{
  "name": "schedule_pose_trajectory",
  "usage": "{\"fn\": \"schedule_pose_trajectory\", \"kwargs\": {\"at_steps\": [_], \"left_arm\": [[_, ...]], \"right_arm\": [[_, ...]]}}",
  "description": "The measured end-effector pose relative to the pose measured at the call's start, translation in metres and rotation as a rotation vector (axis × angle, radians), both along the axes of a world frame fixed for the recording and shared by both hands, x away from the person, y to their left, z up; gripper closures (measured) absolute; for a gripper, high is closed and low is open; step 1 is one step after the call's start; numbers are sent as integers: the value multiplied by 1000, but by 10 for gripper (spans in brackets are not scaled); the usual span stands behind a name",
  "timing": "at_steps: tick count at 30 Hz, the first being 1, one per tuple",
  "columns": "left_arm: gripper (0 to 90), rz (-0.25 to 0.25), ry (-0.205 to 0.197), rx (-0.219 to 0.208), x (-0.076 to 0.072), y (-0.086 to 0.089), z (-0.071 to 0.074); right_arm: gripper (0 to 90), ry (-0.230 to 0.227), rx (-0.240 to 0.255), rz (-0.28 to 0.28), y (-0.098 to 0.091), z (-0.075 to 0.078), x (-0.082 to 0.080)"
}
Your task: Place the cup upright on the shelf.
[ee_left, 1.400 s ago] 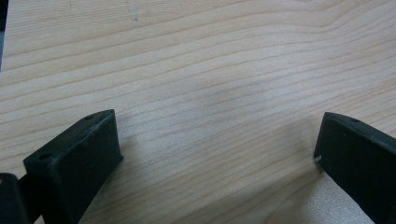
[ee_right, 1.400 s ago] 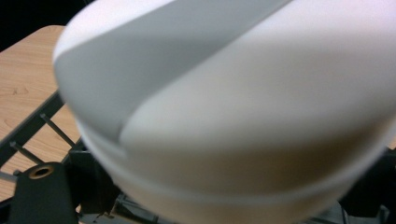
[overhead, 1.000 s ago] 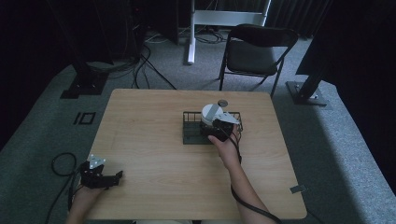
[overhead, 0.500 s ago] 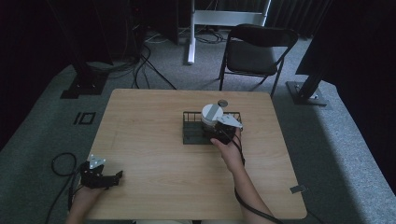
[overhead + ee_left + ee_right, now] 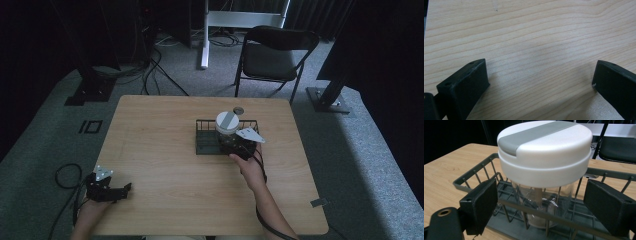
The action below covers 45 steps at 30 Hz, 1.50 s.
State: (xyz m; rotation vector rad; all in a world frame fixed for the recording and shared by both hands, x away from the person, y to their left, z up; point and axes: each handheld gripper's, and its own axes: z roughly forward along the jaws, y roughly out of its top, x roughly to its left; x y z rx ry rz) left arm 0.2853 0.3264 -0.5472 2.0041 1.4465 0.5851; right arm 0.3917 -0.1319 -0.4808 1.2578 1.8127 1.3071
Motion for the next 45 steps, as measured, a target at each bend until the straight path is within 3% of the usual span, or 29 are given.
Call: {"fn": "schedule_pose_trajectory", "kwargs": {"at_steps": [26, 45], "left_arm": [[6, 0, 0, 0, 0, 0, 0], [6, 0, 0, 0, 0, 0, 0]], "right_arm": [[120, -12, -3, 19, -28, -9, -35], [120, 26, -8, -6, -55, -28, -54]]}}
